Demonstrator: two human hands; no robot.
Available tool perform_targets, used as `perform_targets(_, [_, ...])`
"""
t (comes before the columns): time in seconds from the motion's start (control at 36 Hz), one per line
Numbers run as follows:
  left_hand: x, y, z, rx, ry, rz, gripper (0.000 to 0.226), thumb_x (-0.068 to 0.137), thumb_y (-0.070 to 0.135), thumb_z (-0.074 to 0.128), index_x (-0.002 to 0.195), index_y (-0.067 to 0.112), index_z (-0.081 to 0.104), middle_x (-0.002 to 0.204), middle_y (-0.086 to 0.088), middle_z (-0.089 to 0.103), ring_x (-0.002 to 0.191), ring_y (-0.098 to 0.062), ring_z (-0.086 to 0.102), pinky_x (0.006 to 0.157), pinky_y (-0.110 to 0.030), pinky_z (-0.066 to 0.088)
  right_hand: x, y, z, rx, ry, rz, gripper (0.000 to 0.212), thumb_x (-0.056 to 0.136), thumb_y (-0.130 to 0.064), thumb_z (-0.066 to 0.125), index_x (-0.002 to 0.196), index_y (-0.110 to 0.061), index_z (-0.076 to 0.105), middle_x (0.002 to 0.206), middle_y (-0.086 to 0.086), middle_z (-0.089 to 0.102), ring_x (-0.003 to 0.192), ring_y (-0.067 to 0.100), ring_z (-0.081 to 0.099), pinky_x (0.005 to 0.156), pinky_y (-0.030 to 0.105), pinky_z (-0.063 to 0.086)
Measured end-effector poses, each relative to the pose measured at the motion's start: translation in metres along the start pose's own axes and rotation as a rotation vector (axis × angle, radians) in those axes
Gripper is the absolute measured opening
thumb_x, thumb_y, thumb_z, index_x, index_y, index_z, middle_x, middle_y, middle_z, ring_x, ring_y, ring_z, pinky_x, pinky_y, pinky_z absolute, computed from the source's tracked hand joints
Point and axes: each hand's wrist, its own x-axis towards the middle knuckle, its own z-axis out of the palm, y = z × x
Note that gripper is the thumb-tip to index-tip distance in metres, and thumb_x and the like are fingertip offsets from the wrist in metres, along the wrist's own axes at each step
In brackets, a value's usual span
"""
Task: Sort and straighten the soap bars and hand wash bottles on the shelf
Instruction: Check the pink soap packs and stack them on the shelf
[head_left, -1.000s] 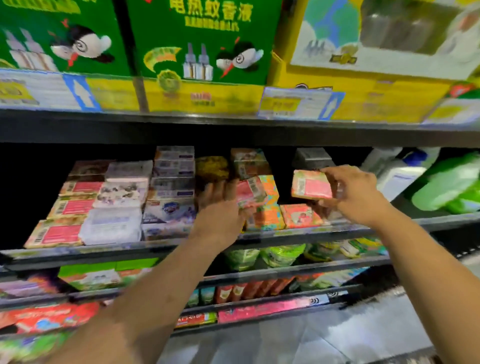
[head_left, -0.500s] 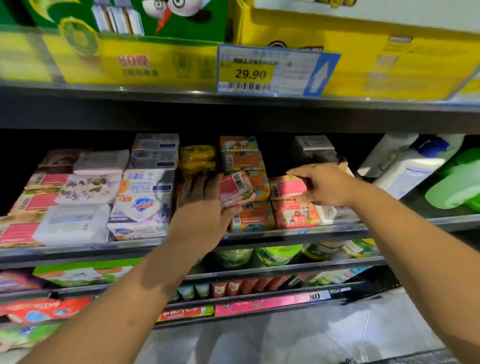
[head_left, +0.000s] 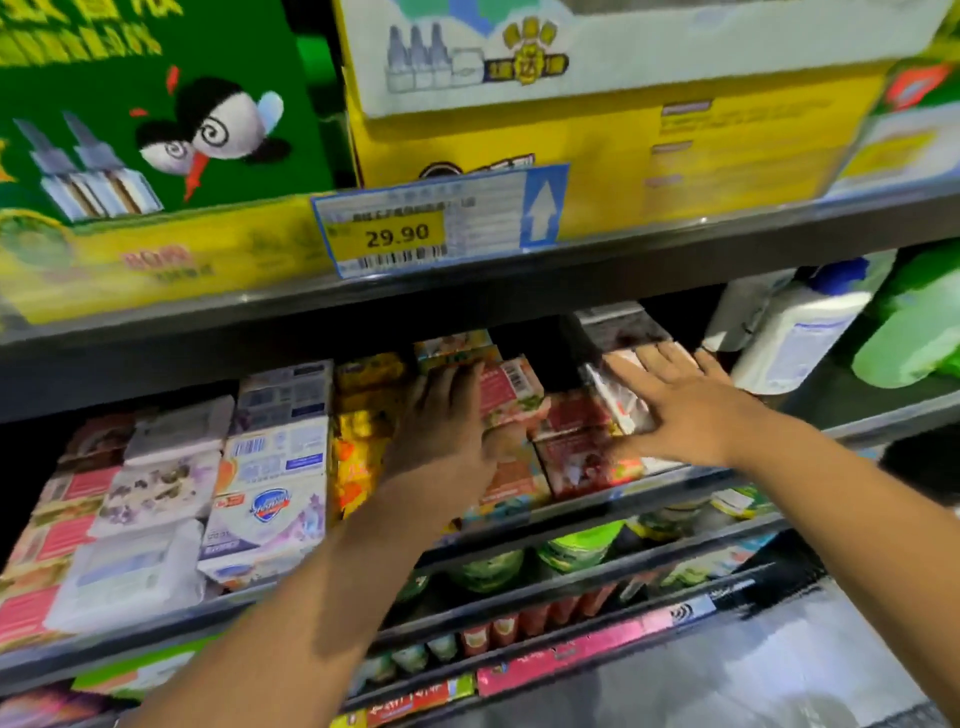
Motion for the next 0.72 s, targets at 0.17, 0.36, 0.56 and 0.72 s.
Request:
perform_targets(0.17, [0.052,0.028,0.014,-0.067,0.015,0.112,0.075,0.095,0.054,0.055,0.154,0.017,0.028,0.156,-0.006,0.032,0.143,-0.029,0.024,0.116,-0.034,0.011,0.005,0.001,0.011,0.012,0.152,-0.032,0.113,0.074,-0.077,0.061,0.157,-0.023,0.006,0.161,-0.004,0.015,0.151,0.021,0.006,0.123,0.05,0.006])
perform_targets(0.36, [0.094,0.038,0.042,-0.065,-0.064,0.18,0.07,0.092,0.047,0.064,0.146,0.011,0.038,0.146,-0.012,0.042,0.135,-0.03,0.034,0.112,-0.032,0.015,0.009,0.009,0.018,0.039,0.217,-0.077,0.12,0.059,-0.099,0.034,0.154,-0.029,0.014,0.15,-0.011,0.025,0.145,0.017,0.018,0.12,0.052,0.015])
perform_targets(0.56, [0.111,0.032,0.059,-0.012,-0.132,0.116,0.055,0.091,0.033,0.066,0.138,0.016,0.043,0.145,-0.006,0.044,0.135,-0.026,0.036,0.111,-0.038,0.018,0.011,0.007,0.018,0.013,0.241,-0.091,0.123,0.055,-0.106,0.022,0.153,-0.032,0.017,0.148,-0.014,0.027,0.142,0.015,0.022,0.12,0.05,0.019])
perform_targets(0.72, [0.117,0.025,0.063,-0.066,-0.248,0.109,0.071,0.077,0.059,0.072,0.131,0.019,0.048,0.141,-0.007,0.05,0.132,-0.029,0.043,0.113,-0.046,0.028,0.014,0.008,0.021,0.017,0.259,-0.102,0.12,0.057,-0.106,0.026,0.153,-0.034,0.022,0.145,-0.015,0.031,0.14,0.013,0.027,0.117,0.053,0.024])
